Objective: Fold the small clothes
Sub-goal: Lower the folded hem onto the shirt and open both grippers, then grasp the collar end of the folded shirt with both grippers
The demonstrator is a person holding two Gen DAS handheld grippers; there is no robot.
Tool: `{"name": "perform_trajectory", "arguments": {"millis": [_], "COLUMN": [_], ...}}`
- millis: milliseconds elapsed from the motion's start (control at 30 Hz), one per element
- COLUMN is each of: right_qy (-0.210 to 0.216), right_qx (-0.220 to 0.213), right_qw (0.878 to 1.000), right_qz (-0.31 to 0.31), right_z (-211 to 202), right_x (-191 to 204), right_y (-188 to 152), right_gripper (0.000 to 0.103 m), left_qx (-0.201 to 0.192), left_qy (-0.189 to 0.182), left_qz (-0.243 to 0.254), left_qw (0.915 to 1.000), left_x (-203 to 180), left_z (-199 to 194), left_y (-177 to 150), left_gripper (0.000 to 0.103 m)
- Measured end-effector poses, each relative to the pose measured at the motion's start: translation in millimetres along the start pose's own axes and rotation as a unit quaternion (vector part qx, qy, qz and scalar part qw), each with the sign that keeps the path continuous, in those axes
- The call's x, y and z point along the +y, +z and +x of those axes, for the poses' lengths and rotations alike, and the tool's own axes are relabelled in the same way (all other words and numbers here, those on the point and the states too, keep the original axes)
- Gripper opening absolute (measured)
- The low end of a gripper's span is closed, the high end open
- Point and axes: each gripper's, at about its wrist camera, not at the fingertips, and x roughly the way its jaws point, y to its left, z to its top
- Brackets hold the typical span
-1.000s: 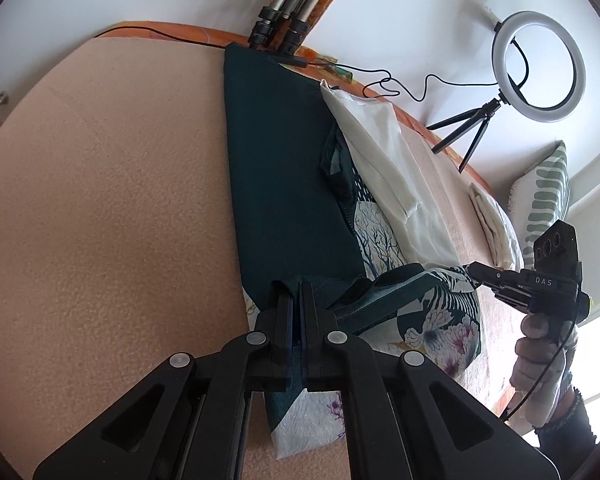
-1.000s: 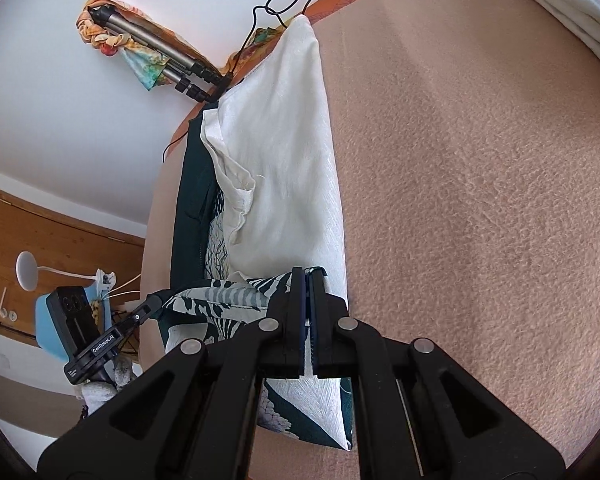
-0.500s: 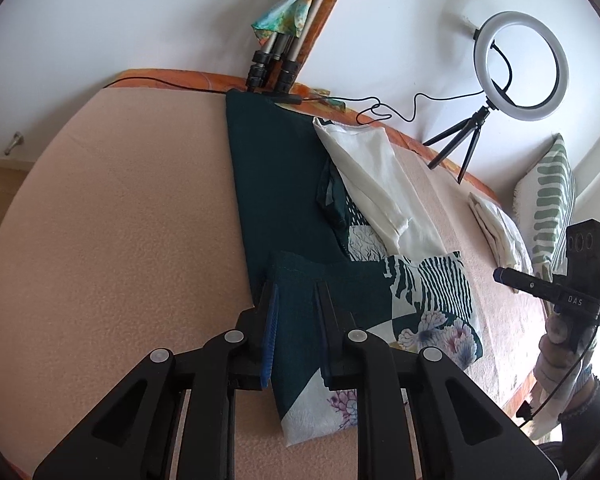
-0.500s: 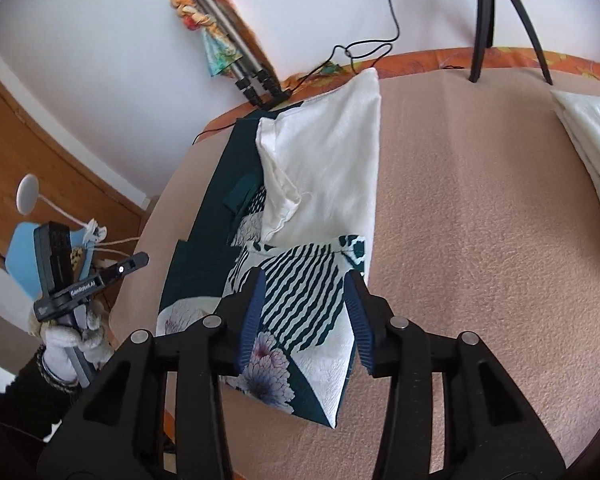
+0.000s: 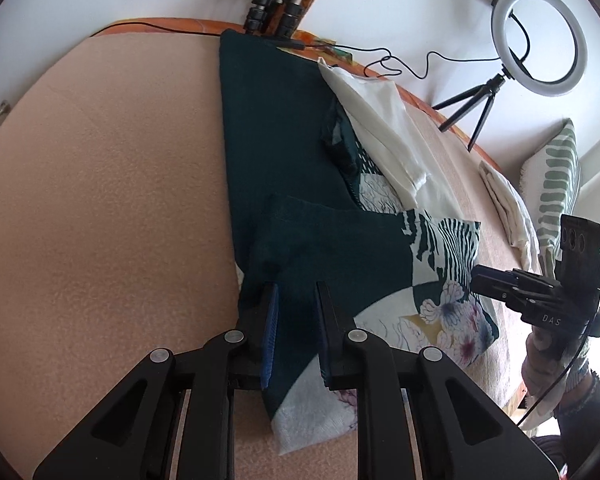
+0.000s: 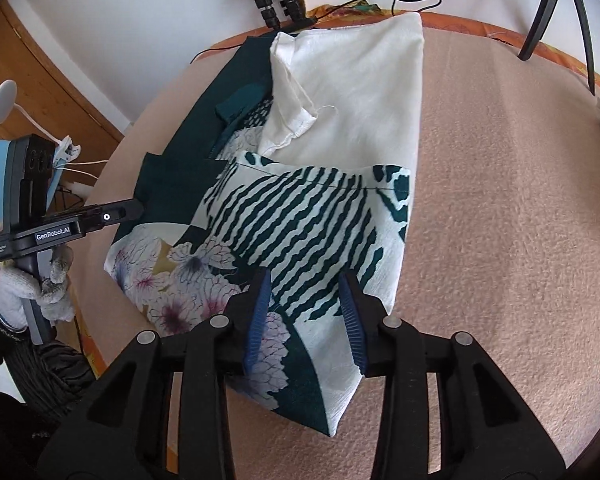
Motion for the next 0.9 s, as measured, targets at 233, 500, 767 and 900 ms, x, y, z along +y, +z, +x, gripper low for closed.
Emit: {"name": "perform_trajectory", "arguments": {"millis": [233, 500, 767, 900], "right_qy": [0.001, -0.02, -0.023, -0.015], "right_qx": [-0.039, -0.071, -0.086, -0.057], "right_qw": [0.999, 0.997, 0.996, 0.998], "right_qz": [0.032, 0.027, 0.026, 0.011], "right_z": [-25, -34, -1, 27], "right_x": [-26, -53, -92, -111], "right_y": [34, 104, 178, 213], "right_gripper": [0.038, 0.038, 0.041, 0.041], "left_qx": [-0.038, -0.066, -0.063, -0.053], "left_qy": [0.021, 0.02, -0.008, 0.002], "left_qz": [-0.002, 0.003, -0.041, -0.041], "left_qw": [0.9991, 0.9976, 0.9971, 0.9978], "left_x": [20, 38, 76, 85], "left_z": [-13, -5, 49, 78], "left_y": [54, 127, 187, 210], "left_gripper": [0.031, 0.043, 0.043, 0.043]}}
